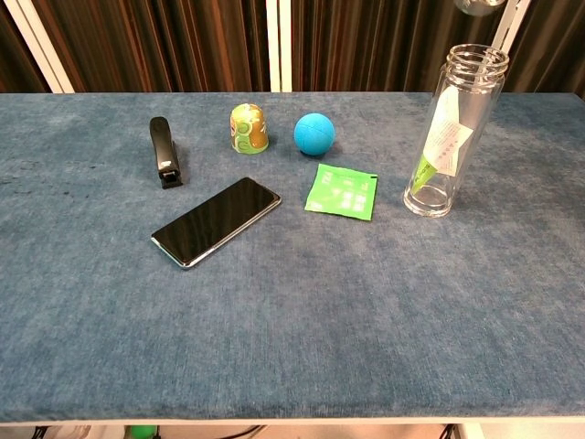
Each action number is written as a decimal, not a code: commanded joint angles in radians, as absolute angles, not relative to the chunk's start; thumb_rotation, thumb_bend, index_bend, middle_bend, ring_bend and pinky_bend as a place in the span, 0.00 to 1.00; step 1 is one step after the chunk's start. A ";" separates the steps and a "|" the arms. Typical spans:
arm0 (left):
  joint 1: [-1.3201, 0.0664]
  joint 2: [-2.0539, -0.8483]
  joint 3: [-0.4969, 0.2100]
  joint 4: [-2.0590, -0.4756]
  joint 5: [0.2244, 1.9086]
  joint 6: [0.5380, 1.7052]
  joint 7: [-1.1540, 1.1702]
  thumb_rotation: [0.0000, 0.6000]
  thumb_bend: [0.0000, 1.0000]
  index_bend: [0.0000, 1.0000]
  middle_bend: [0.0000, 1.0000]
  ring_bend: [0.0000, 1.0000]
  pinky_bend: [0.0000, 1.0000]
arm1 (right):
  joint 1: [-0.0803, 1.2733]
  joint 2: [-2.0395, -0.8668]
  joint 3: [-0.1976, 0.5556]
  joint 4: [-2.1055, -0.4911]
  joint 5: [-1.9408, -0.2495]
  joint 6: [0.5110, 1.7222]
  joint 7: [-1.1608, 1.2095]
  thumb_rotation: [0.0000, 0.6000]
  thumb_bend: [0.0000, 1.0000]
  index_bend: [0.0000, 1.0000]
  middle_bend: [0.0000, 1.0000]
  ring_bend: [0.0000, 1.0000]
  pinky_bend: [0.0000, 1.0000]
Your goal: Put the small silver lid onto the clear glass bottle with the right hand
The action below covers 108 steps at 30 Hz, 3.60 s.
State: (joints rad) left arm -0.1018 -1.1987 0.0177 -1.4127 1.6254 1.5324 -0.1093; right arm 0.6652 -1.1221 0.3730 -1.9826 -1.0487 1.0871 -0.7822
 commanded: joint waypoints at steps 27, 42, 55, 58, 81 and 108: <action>-0.106 -1.195 0.019 -1.420 1.630 1.531 -0.104 1.00 0.05 0.11 0.08 0.05 0.12 | 0.764 -1.099 0.270 -1.969 -0.872 1.085 -0.738 1.00 0.44 0.70 0.06 0.00 0.00; -0.106 -1.195 0.020 -1.419 1.626 1.526 -0.106 1.00 0.04 0.11 0.08 0.05 0.12 | 0.821 -1.072 0.246 -2.016 -0.770 1.107 -0.780 1.00 0.44 0.70 0.06 0.00 0.00; -0.104 -1.195 0.021 -1.414 1.624 1.529 -0.111 1.00 0.05 0.11 0.08 0.05 0.12 | 0.849 -1.068 0.221 -2.024 -0.742 1.107 -0.769 1.00 0.44 0.67 0.06 0.00 0.00; -0.105 -1.196 0.021 -1.412 1.624 1.527 -0.112 1.00 0.04 0.11 0.08 0.05 0.12 | 0.855 -1.065 0.214 -2.024 -0.738 1.103 -0.766 1.00 0.42 0.59 0.06 0.00 0.00; -0.100 -1.196 0.021 -1.411 1.625 1.536 -0.113 1.00 0.04 0.11 0.08 0.05 0.12 | 0.730 -0.957 0.186 -2.090 -1.031 1.157 -0.489 1.00 0.33 0.00 0.00 0.00 0.00; -0.106 -1.198 0.015 -1.452 1.662 1.565 -0.044 1.00 0.04 0.11 0.08 0.05 0.12 | -0.004 -1.382 -0.090 -1.109 -1.533 1.725 0.167 1.00 0.33 0.00 0.00 0.00 0.00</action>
